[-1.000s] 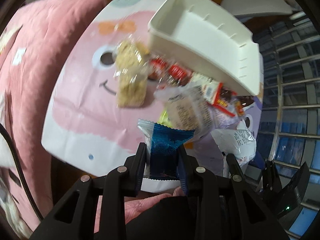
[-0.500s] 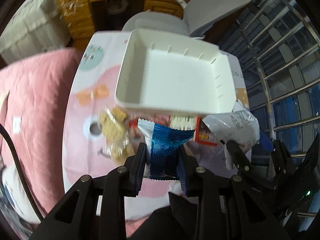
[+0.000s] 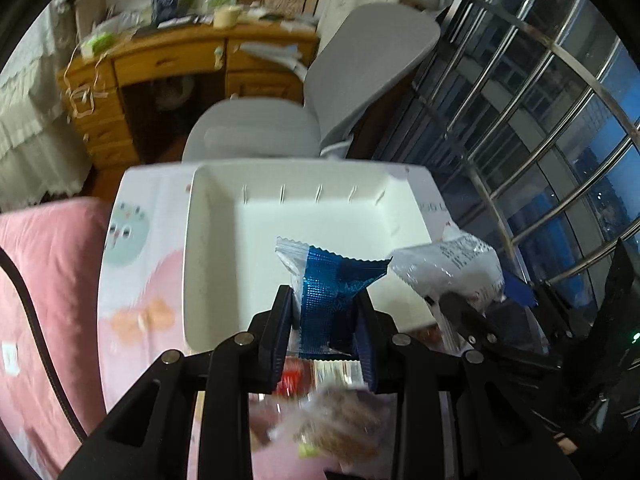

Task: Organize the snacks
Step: 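Carry the blue candy and white bag into the white tray and release both, then withdraw both tools and move toward the clear puffed-snack bags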

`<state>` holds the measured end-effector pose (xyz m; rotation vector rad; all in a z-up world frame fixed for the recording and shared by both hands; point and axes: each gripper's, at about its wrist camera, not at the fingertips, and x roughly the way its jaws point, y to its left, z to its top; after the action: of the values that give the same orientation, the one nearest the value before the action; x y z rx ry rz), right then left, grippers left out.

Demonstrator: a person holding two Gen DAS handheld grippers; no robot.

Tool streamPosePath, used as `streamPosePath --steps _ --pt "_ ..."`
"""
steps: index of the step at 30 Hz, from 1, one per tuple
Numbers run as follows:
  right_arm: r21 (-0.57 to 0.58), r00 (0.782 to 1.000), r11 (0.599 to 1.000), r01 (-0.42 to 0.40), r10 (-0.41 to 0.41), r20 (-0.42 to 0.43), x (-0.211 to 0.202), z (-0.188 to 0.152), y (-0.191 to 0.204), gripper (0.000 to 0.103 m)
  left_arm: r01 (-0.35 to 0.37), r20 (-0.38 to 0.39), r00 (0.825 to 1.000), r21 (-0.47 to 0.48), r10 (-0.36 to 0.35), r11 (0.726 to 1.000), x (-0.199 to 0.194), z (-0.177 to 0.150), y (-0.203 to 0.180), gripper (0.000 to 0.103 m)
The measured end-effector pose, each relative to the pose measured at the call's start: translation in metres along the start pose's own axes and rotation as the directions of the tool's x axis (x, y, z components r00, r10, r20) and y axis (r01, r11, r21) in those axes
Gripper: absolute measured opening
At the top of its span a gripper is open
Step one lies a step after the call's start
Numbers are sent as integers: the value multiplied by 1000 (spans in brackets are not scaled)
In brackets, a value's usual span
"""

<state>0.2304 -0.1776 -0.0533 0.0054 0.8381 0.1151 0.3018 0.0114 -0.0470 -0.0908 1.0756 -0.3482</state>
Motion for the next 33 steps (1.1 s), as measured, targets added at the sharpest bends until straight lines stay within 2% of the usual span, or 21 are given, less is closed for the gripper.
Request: streamPosePath --steps 5,6,9,10,13,18,20,26,33 --pt "41 1000 999 25 -24 -3 11 5 -4 70 27 27 999 26 -28 999 15 8 2 28" --pt "50 999 998 36 -36 -4 14 8 -5 71 32 30 999 23 -32 999 18 10 3 32" --pt "69 999 997 45 -44 -10 18 12 -8 75 47 29 998 6 -47 999 25 11 7 67" --pt "71 999 996 52 -51 -19 19 11 -7 75 49 37 998 -2 -49 999 25 10 9 68" --pt "89 990 988 128 -121 -72 28 11 -9 76 63 23 998 -27 -62 998 28 8 13 71" --pt "188 993 979 82 -64 -101 24 5 -14 76 44 -3 999 -52 -45 998 26 1 18 71" --pt "199 993 977 77 -57 -106 21 2 -14 76 12 -14 1000 -58 -13 998 24 -4 19 71" --pt "222 993 973 68 -46 -105 5 -8 -13 76 -13 -37 999 -98 10 995 9 -29 24 71" --pt "282 993 959 24 9 -117 -22 -35 -16 76 -53 -67 997 -136 44 989 -15 -67 26 71"
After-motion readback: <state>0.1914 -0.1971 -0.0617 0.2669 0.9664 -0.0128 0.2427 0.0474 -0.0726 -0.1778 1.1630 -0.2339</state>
